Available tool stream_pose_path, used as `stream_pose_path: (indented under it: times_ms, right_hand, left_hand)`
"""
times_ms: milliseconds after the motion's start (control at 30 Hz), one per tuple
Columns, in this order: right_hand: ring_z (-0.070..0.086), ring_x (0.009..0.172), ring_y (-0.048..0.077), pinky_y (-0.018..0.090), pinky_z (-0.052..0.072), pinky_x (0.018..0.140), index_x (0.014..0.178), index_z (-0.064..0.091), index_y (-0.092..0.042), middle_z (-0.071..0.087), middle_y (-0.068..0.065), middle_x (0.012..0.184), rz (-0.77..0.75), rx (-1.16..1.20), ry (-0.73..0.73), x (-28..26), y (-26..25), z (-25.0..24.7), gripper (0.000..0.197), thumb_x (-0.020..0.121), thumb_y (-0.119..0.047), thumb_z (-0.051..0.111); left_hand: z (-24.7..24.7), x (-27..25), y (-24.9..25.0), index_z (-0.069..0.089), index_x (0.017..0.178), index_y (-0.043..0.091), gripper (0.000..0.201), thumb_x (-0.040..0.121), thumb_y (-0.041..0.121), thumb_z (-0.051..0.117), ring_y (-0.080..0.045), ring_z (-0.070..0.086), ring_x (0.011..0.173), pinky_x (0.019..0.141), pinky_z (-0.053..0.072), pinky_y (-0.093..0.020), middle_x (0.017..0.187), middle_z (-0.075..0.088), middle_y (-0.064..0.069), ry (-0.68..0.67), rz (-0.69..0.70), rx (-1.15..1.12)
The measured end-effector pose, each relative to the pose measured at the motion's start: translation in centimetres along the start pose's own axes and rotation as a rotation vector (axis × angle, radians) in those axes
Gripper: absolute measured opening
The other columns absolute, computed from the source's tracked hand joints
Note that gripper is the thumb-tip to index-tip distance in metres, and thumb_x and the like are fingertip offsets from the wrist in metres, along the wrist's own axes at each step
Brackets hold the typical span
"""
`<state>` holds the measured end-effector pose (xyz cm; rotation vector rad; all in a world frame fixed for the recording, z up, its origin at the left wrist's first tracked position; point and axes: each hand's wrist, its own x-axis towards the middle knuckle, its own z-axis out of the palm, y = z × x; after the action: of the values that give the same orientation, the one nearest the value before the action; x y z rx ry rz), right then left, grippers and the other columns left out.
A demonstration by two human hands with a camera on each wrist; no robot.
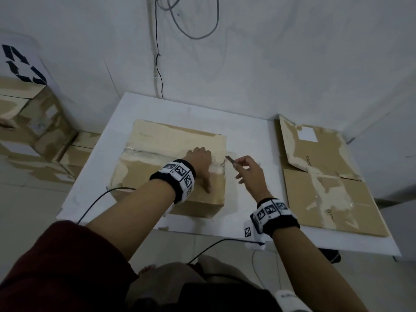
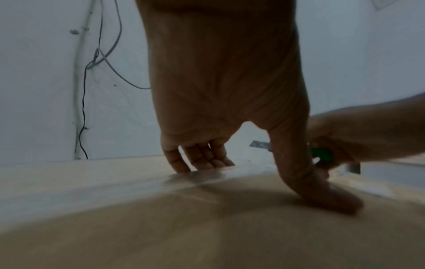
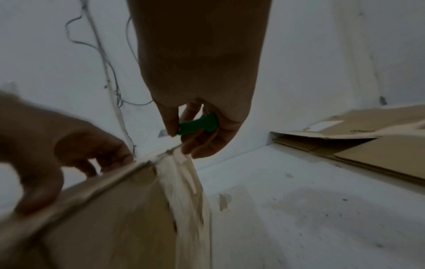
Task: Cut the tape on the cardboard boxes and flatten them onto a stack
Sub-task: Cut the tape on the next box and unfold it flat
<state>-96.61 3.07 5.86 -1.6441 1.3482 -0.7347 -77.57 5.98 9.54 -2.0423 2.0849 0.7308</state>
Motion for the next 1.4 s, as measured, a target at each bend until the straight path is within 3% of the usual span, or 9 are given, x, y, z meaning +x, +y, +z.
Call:
stream_pose_path:
  times_ms: [267,400,533,767,967,1200,1233,1333,1400]
  right_hand:
    - [0.058,0.076,-0.007,0.006,0.036,0.063,0.086,0.076,-0.024,0.070,-0.011,0.081,-0.153,-0.290,-0.211,3.1,-2.9,-1.3,0.007,0.081,-0.018,0.076]
    - [0.062,0.080,0.001,0.018,0.040,0.069,0.080,0.076,-0.028,0.071,-0.007,0.081,-0.171,-0.390,-0.300,3.9,-3.9,-0.6,0.010,0.079,-0.018,0.075]
    - [0.061,0.078,0.000,0.020,0.042,0.068,0.077,0.076,-0.031,0.070,-0.011,0.079,-0.185,-0.463,-0.326,4.0,-4.3,-0.8,0.013,0.080,-0.018,0.076]
    - [0.065,0.090,0.000,0.029,0.051,0.090,0.077,0.075,-0.030,0.073,-0.017,0.081,-0.227,-0.429,-0.326,3.1,-4.3,0.1,0.016,0.079,-0.014,0.073]
    - [0.063,0.088,0.002,0.033,0.052,0.087,0.075,0.076,-0.031,0.072,-0.016,0.080,-0.189,-0.540,-0.334,3.5,-4.2,-0.9,0.015,0.078,-0.017,0.073]
    - [0.067,0.081,0.006,0.024,0.049,0.084,0.080,0.077,-0.027,0.073,-0.005,0.079,-0.084,-0.282,-0.246,1.6,-2.0,-0.4,0.014,0.082,-0.013,0.075]
    - [0.067,0.078,0.004,0.022,0.049,0.082,0.084,0.076,-0.023,0.073,-0.004,0.079,-0.036,-0.209,-0.248,1.4,-1.6,-0.3,0.014,0.083,-0.010,0.073]
    - [0.057,0.061,-0.005,0.008,0.039,0.057,0.094,0.076,-0.015,0.070,-0.009,0.078,0.121,-0.123,-0.291,0.9,-1.1,-0.9,0.014,0.088,-0.006,0.067]
    - [0.057,0.060,-0.006,0.009,0.040,0.058,0.092,0.075,-0.014,0.069,-0.009,0.076,0.137,-0.126,-0.289,1.0,-0.6,-1.1,0.014,0.087,-0.004,0.067]
  left_hand:
    - [1.2,-0.6,-0.6,0.049,0.123,0.013,0.089,0.052,0.052,0.087,-0.025,0.044,0.113,0.097,0.037,-0.038,0.122,0.049,-0.007,0.114,0.018,-0.011]
    - [1.4,-1.1,-0.7,0.048,0.121,0.016,0.087,0.052,0.051,0.087,-0.023,0.045,0.111,0.093,0.036,-0.037,0.120,0.047,-0.004,0.143,0.032,-0.025]
    - [1.6,-1.5,-0.7,0.046,0.117,0.020,0.082,0.052,0.050,0.086,-0.022,0.044,0.107,0.087,0.033,-0.035,0.116,0.047,-0.001,0.153,0.069,-0.047]
    - [1.6,-1.8,-0.5,0.049,0.113,0.015,0.079,0.051,0.044,0.089,-0.021,0.044,0.103,0.083,0.035,-0.031,0.111,0.053,-0.003,0.181,0.099,-0.109]
    - [1.8,-2.0,-0.3,0.048,0.110,0.012,0.076,0.052,0.037,0.090,-0.020,0.039,0.101,0.081,0.035,-0.030,0.112,0.050,-0.003,0.200,0.133,-0.135]
    - [1.6,-1.6,-0.3,0.046,0.106,0.009,0.073,0.051,0.023,0.092,-0.017,0.038,0.093,0.075,0.034,-0.028,0.110,0.048,-0.008,0.191,0.173,-0.211]
    - [1.5,-1.5,-0.4,0.046,0.105,0.009,0.072,0.052,0.021,0.092,-0.017,0.037,0.092,0.075,0.034,-0.027,0.110,0.048,-0.008,0.187,0.180,-0.216]
    - [1.5,-1.6,-0.3,0.046,0.106,0.009,0.071,0.052,0.019,0.092,-0.017,0.037,0.094,0.075,0.033,-0.027,0.111,0.048,-0.007,0.166,0.193,-0.195]
    - [1.2,-1.6,0.1,0.045,0.106,0.009,0.072,0.051,0.015,0.091,-0.019,0.038,0.097,0.075,0.033,-0.027,0.111,0.047,-0.006,0.185,0.205,-0.204]
